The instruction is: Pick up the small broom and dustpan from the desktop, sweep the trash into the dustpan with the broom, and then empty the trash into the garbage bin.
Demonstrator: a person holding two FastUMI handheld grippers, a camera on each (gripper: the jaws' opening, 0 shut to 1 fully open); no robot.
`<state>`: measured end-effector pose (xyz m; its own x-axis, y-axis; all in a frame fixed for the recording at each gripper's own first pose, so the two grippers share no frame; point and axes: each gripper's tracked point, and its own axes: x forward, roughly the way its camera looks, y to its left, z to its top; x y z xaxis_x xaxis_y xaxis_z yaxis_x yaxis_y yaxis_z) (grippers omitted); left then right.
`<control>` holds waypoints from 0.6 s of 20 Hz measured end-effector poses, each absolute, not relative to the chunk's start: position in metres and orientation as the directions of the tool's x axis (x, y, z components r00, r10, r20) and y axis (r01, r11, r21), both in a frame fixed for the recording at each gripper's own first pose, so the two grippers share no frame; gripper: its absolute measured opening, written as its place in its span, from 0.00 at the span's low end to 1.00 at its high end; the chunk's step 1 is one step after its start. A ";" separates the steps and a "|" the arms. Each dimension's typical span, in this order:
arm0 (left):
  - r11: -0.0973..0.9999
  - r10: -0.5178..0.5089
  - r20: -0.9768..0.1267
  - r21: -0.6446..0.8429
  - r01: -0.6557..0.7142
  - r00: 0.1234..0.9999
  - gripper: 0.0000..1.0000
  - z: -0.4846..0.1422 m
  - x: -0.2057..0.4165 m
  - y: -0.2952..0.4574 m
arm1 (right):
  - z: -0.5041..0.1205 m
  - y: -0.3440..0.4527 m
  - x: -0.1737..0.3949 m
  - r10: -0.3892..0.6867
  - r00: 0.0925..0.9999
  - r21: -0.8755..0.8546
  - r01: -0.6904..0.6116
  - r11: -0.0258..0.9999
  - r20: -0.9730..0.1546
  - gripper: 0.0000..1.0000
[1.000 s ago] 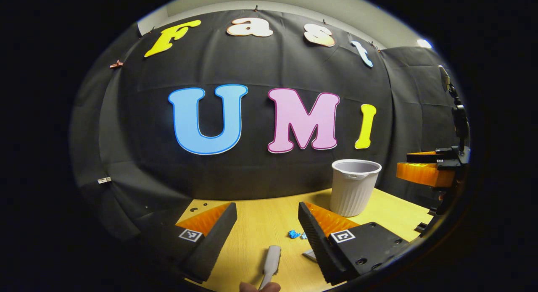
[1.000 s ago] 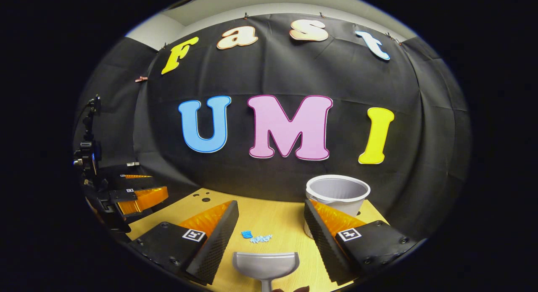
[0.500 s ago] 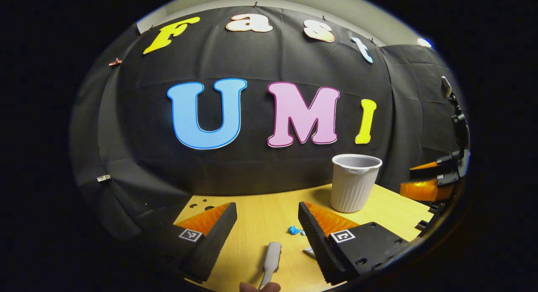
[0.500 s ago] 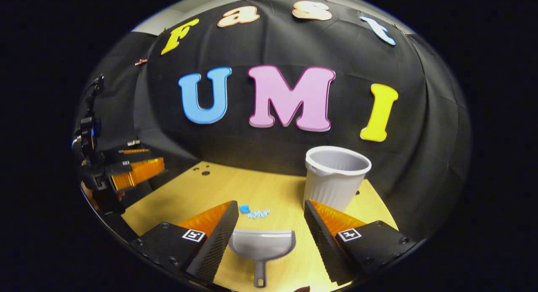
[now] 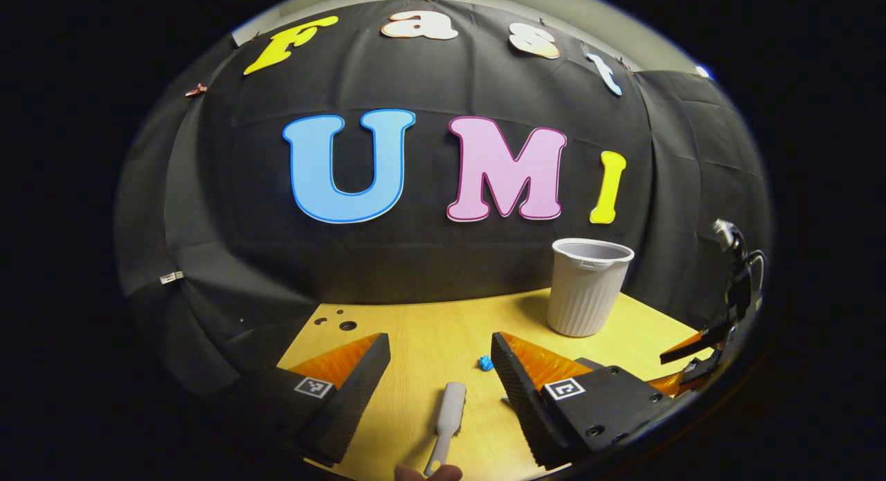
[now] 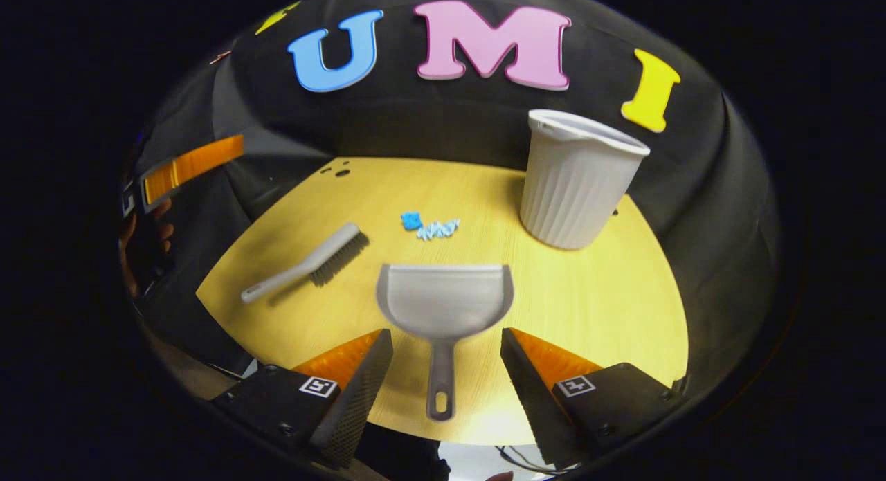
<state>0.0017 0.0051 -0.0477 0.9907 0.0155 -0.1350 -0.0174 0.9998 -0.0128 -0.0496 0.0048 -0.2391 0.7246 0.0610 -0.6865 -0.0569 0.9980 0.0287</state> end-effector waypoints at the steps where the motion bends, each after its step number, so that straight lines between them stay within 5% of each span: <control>1: 1.000 0.023 -0.138 0.002 -0.023 0.990 0.95 -0.053 0.000 0.008 | -0.254 0.005 -0.049 0.057 0.699 0.029 -0.052 0.998 -0.713 0.98; 12: 0.991 0.128 -0.185 0.000 -0.131 0.974 0.94 -0.076 -0.023 0.048 | -0.363 0.004 -0.032 0.021 0.459 -0.003 -0.053 0.999 -0.888 0.98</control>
<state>-0.0234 0.0484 -0.0757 0.9744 0.1282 -0.1847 -0.1305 0.9914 -0.0004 -0.0324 0.0039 -0.3632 0.4594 0.0215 -0.8880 -0.0533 0.9986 -0.0035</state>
